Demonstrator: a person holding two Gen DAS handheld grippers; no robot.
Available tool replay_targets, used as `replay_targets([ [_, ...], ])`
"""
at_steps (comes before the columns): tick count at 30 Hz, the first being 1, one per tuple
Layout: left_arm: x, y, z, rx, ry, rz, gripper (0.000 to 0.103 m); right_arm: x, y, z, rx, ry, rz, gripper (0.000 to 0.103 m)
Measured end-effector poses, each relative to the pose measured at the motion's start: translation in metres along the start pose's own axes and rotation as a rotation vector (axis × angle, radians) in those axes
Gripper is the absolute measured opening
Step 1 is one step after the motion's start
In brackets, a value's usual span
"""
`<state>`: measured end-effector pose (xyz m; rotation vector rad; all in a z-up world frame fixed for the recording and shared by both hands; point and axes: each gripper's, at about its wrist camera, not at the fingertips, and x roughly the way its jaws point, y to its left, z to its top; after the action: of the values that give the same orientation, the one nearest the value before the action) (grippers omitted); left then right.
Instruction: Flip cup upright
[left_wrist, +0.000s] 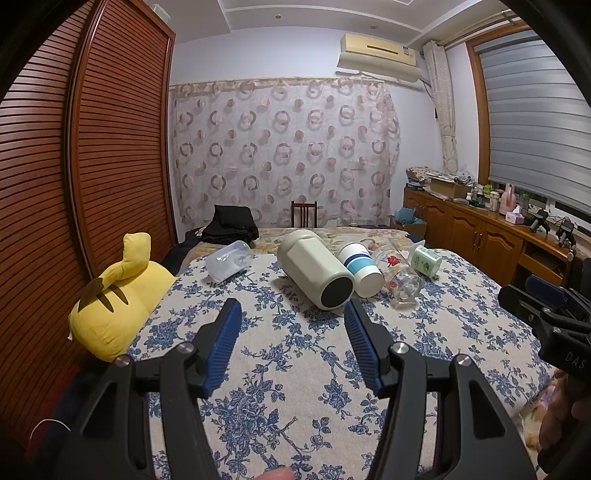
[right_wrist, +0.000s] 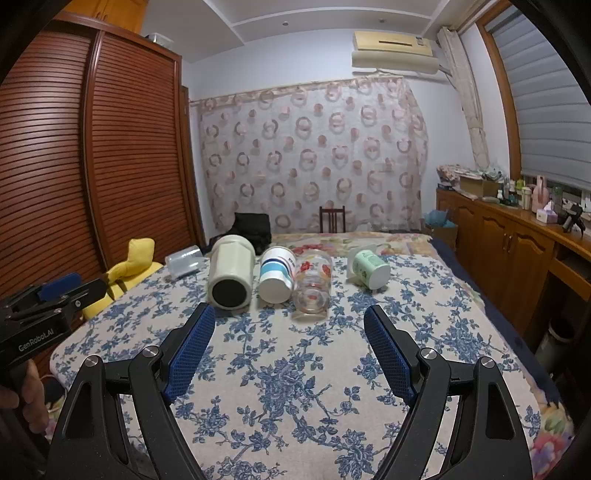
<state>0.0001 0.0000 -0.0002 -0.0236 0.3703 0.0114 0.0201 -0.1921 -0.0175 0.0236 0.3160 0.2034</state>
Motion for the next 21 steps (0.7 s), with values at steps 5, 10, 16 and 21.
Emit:
replay_targets([
  [5, 0.0004, 0.0000, -0.0002, 0.001, -0.002, 0.001, 0.058, 0.0001, -0.0006, 0.0002, 0.000, -0.001, 0.000, 0.085],
  [10, 0.0004, 0.0004, -0.0003, 0.000, -0.002, 0.000, 0.058, 0.0000, -0.0004, 0.0003, 0.001, -0.001, 0.000, 0.085],
  [16, 0.0001, -0.0005, -0.0002, 0.003, -0.003, 0.001, 0.058, -0.0001, -0.0002, 0.0000, 0.000, -0.002, -0.001, 0.085],
  [21, 0.0001, -0.0006, -0.0002, 0.004, -0.003, 0.001, 0.058, -0.0005, 0.0009, -0.0005, 0.001, -0.003, -0.001, 0.085],
])
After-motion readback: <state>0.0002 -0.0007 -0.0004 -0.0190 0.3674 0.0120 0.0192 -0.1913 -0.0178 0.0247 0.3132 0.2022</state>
